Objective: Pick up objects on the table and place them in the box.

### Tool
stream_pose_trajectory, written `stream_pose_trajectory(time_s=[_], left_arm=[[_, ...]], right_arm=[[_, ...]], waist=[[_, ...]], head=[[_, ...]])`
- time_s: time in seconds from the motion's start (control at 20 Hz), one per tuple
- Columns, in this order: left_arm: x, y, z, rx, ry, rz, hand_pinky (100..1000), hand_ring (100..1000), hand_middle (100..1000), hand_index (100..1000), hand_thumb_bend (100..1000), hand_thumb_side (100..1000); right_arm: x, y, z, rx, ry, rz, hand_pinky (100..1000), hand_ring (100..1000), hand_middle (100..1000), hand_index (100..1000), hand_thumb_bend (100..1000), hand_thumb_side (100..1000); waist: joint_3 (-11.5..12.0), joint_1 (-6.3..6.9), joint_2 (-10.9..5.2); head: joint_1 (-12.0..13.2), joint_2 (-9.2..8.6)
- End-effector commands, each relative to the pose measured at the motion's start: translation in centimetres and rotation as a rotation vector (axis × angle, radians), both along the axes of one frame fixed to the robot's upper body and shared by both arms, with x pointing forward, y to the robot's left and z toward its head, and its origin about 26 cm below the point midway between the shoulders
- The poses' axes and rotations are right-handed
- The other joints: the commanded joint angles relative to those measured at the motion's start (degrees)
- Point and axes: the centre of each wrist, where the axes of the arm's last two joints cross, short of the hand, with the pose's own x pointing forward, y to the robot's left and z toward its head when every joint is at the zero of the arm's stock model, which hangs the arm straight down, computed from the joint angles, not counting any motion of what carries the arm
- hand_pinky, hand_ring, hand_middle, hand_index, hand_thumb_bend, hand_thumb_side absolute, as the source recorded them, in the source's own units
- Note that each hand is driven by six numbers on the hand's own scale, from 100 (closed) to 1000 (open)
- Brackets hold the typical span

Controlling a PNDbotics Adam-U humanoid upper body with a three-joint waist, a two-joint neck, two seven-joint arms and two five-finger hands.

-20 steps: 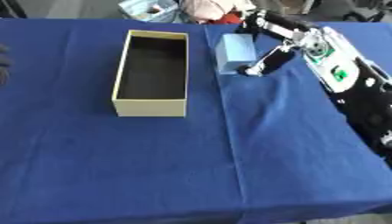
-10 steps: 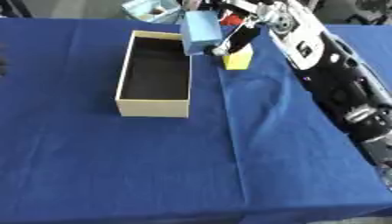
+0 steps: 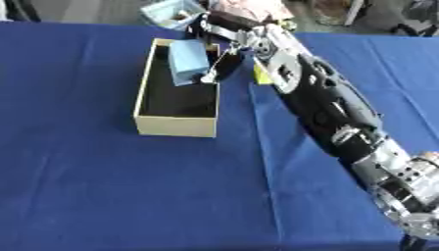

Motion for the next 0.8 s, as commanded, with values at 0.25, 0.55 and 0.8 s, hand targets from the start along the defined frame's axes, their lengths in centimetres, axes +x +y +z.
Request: stream_pose_trajectory(time_s=[0.25, 0.55, 0.8], left_arm=[[0.1, -0.5, 0.8, -0.004, -0.022, -0.018, 585, 609, 622, 805, 740, 568], [0.1, -0.5, 0.8, -0.013, -0.022, -0.003, 572, 586, 600, 798, 506, 414], [0.1, -0.4, 0.7, -0.015, -0.023, 0.014, 565, 576, 590, 796, 419, 323]], right_arm=[[-0.4, 2.6, -0.7, -0.115, -0.046, 0.062, 688, 682, 542, 683, 416, 133], [-0.5, 2.6, -0.2, -0.15, -0.085, 0.083, 732, 752, 749, 798, 548, 255], [-0.5, 1.3, 2.5, -0.098, -0.125, 0.083, 745, 778, 801, 844, 590, 280]], waist=[[0.3, 0.42, -0.88], [0.2, 0.34, -0.99], [-0.7, 0.3, -1.07]], head=[[-0.9, -0.93], [-1.0, -1.24], [-0.6, -1.3]])
